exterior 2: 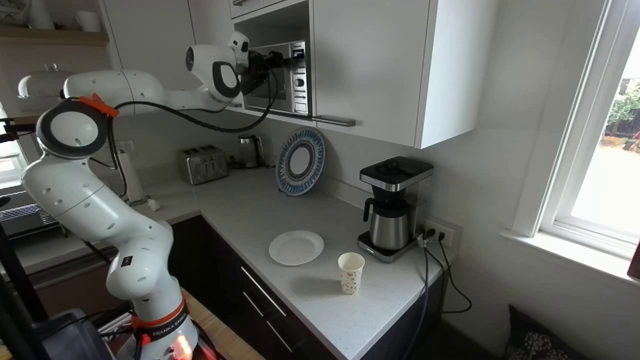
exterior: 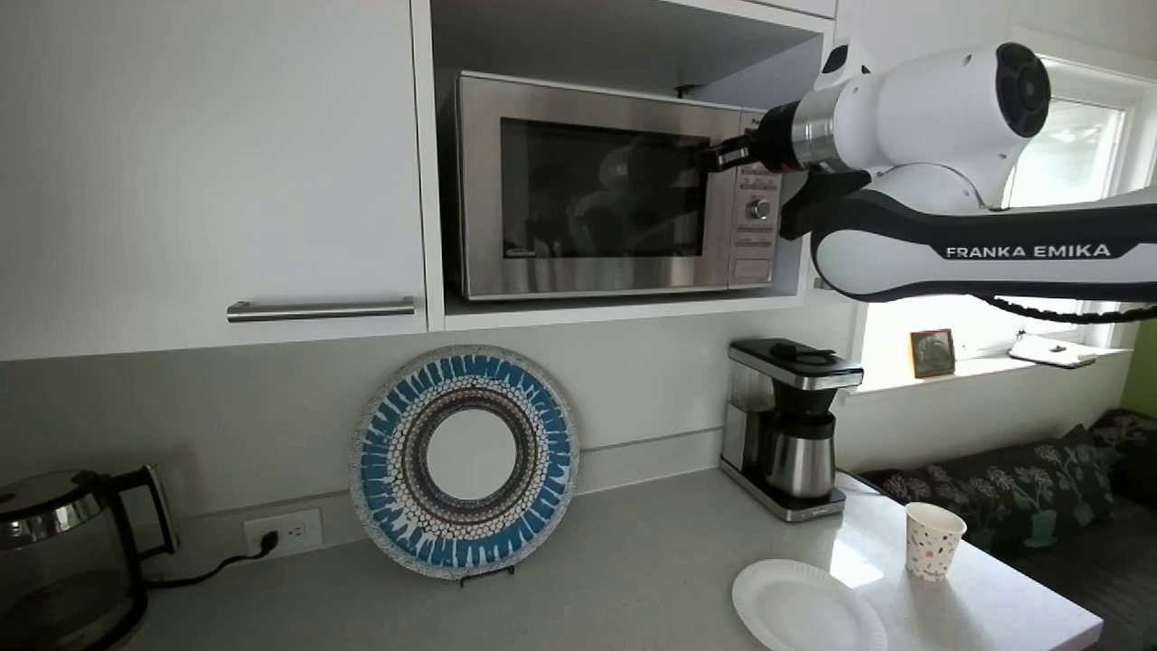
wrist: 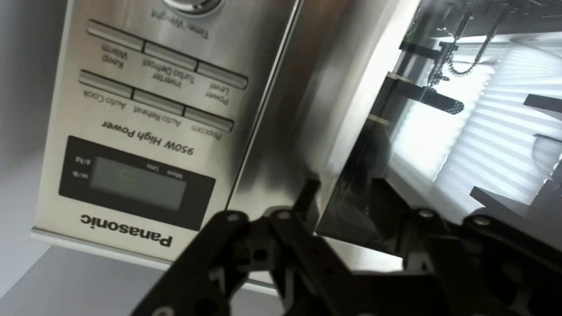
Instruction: Remove the styrofoam cup from the microwave and put it on the right in front of the coffee maker and then close the door of the microwave
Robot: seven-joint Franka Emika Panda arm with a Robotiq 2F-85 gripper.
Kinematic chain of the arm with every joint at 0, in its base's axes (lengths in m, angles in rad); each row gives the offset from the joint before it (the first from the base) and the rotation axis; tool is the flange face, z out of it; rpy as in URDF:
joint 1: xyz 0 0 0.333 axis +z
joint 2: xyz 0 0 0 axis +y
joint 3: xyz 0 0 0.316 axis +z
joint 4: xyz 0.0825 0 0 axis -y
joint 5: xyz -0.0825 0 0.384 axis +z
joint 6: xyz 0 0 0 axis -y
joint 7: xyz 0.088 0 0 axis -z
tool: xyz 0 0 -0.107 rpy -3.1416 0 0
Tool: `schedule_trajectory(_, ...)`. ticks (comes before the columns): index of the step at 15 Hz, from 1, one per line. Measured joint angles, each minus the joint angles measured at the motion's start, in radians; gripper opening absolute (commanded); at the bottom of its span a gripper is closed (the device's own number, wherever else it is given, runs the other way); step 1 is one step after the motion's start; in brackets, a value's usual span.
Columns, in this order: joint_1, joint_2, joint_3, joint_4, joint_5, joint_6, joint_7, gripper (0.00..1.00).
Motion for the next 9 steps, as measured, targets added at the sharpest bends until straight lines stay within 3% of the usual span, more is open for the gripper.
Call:
schedule_trajectory(2, 0.000, -0.002, 0.000, 0.001, 0.000, 0.000, 0.000, 0.86)
schedule_trajectory(4, 0.001, -0.002, 0.001, 0.001, 0.000, 0.000, 0.000, 0.99)
schedule_trajectory(9, 0.000, 0.000, 0.000, 0.001, 0.000, 0.000, 0.000, 1.00)
